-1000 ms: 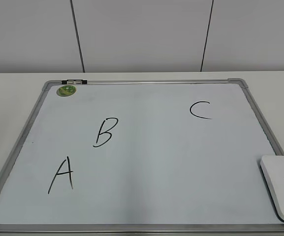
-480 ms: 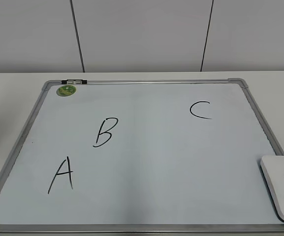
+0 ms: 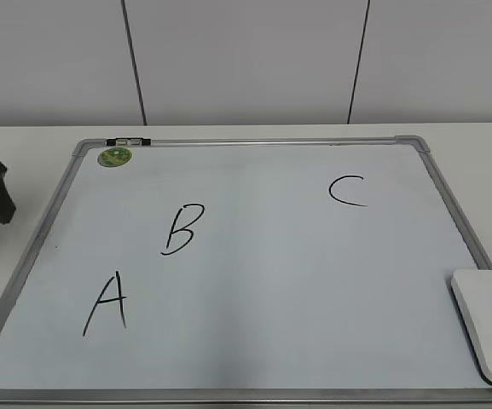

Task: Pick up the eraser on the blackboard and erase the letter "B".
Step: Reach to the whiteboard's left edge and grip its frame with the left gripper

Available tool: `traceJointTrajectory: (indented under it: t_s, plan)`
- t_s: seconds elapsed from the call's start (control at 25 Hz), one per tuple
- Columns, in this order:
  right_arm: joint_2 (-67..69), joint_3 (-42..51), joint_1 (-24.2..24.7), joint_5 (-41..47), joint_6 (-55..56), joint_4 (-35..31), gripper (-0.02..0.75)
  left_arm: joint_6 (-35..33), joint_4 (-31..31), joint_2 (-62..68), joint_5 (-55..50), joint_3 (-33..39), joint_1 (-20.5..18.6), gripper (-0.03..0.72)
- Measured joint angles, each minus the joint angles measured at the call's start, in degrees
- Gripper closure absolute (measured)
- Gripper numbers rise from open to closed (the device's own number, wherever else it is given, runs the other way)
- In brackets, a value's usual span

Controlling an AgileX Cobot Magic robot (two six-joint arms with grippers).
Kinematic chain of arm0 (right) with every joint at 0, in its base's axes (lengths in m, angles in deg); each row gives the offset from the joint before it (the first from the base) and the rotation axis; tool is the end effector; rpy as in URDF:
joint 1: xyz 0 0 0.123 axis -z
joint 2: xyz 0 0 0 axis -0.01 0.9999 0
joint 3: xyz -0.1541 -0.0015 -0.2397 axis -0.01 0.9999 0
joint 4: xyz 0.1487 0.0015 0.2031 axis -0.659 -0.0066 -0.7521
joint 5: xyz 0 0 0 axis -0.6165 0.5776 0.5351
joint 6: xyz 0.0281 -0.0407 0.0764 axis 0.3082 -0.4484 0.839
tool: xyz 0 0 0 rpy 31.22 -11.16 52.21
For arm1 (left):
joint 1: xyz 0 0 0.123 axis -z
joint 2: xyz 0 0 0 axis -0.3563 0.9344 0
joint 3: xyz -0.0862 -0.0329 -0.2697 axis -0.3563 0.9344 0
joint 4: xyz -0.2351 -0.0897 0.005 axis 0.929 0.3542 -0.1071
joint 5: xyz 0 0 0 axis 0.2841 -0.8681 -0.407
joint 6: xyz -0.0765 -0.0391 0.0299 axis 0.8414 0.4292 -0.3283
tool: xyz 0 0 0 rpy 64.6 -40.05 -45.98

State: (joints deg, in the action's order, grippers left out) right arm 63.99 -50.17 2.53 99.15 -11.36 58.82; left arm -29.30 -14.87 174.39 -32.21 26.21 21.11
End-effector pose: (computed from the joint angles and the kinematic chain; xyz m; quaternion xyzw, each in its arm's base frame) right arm -0.0120 -0.0060 0.2721 0.0112 0.8671 -0.0520 0.4953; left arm 0.3257 -0.0121 0.2209 0.0223 0.9870 -0.0566 0.1488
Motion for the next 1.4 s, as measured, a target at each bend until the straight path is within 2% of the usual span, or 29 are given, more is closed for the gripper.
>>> traceJointTrajectory:
  t_s: [0.32, 0.56, 0.88, 1.4]
  plan:
    - [0.0, 0.0, 0.0, 0.0, 0.0, 0.0, 0.174, -0.1, 1.8, 7.9, 4.7, -0.8, 0.0, 0.239]
    - [0.0, 0.0, 0.0, 0.0, 0.0, 0.0, 0.174, -0.1, 1.9, 12.7, 3.6, -5.9, 0.0, 0.301]
    - [0.0, 0.0, 0.0, 0.0, 0.0, 0.0, 0.174, -0.2, 1.2, 17.1, 0.4, -11.1, 0.0, 0.312]
    - [0.0, 0.0, 0.0, 0.0, 0.0, 0.0, 0.174, -0.2, 0.9, 19.4, -0.5, -12.4, 0.0, 0.350]
